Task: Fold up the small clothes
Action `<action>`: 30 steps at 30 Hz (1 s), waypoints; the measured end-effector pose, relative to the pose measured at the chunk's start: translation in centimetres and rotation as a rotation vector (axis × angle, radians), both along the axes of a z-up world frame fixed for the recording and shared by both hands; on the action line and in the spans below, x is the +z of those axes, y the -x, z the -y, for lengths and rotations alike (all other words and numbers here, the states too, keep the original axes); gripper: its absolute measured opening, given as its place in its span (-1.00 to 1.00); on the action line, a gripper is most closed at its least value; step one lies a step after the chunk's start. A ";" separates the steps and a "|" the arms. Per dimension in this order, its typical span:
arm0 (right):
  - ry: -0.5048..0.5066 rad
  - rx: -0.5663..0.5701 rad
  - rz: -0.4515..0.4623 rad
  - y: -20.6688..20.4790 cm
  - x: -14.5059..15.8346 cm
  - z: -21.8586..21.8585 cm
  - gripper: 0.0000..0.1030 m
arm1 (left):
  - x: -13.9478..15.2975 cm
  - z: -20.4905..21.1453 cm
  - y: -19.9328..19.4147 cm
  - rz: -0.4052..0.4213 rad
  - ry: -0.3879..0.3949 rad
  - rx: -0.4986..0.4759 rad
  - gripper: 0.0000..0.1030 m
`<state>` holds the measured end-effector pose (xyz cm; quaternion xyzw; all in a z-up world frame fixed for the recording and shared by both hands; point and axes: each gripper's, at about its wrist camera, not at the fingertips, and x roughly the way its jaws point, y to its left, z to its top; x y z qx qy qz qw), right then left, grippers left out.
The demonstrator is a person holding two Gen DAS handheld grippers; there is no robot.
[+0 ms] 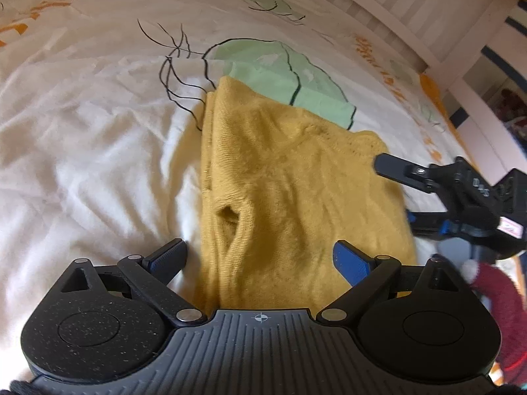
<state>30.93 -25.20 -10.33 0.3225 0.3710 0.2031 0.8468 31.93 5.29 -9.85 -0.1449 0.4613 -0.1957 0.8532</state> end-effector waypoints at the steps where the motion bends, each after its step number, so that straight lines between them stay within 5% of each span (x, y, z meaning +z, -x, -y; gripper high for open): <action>1: -0.003 0.002 0.001 -0.2 -0.1 0.0 1.00 | 0.0 0.1 0.0 -0.002 0.003 -0.003 0.86; 14: 0.005 0.017 0.030 -0.4 -0.2 -0.3 1.00 | 0.2 3.2 0.8 0.014 -0.123 -0.084 0.84; 19: 0.023 0.019 0.040 -0.4 -0.2 -0.5 1.00 | 0.3 3.0 0.9 0.007 -0.130 -0.076 0.69; 20: 0.022 0.019 0.040 -0.4 -0.2 -0.5 1.00 | 0.3 3.0 0.9 0.007 -0.126 -0.073 0.64; 24: 0.019 0.019 0.038 -0.5 -0.2 -0.4 1.00 | 0.4 2.2 0.7 -0.008 -0.095 -0.041 -0.12; 27: 0.026 0.026 0.030 -0.6 0.0 -0.5 0.99 | 0.0 1.0 0.2 -0.066 0.012 -0.030 -0.45; 29: 0.070 0.033 0.018 -0.7 0.3 -0.8 0.45 | -0.2 0.3 -0.1 -0.097 0.061 -0.018 -0.53; 30: 0.105 0.027 -0.005 -0.7 0.4 -0.8 -0.07 | -0.3 0.0 -0.1 -0.112 0.089 -0.016 -0.58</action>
